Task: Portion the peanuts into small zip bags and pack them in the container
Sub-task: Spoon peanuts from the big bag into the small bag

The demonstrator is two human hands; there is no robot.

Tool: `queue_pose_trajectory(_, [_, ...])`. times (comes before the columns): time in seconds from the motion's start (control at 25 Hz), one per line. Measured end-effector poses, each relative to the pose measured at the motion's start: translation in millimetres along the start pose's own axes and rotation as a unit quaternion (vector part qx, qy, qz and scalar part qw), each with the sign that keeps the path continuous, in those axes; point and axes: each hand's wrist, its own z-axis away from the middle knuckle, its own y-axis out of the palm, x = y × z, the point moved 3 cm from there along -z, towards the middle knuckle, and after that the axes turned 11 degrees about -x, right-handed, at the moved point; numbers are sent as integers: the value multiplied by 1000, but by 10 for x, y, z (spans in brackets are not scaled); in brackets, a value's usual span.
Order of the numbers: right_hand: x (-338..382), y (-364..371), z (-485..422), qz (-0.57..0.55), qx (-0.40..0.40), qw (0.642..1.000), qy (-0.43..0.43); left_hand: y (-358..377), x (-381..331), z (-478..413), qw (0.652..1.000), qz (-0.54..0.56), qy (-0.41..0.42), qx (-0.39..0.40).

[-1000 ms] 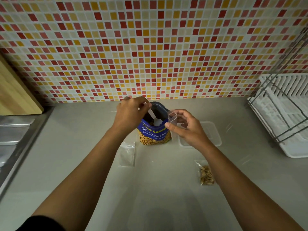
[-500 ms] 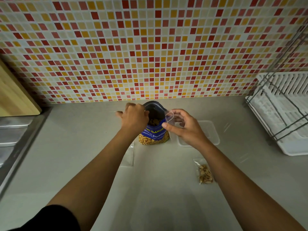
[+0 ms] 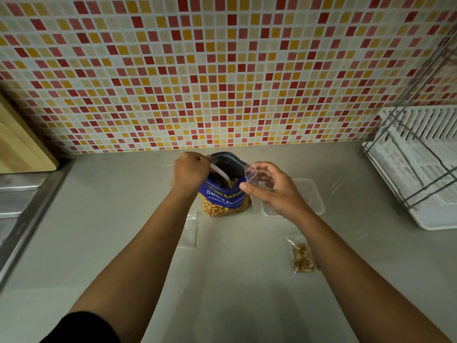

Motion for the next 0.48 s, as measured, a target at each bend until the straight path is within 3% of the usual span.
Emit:
queue_pose_trajectory(0.24, [3,-5,-11,2,0,1000,-3,-95,4,-49,992,114,-47,-15])
queue_pose_trajectory(0.48, [3,-15,-14,-11,-5,1000,10,-132,59,-94,984,150,-91,-10])
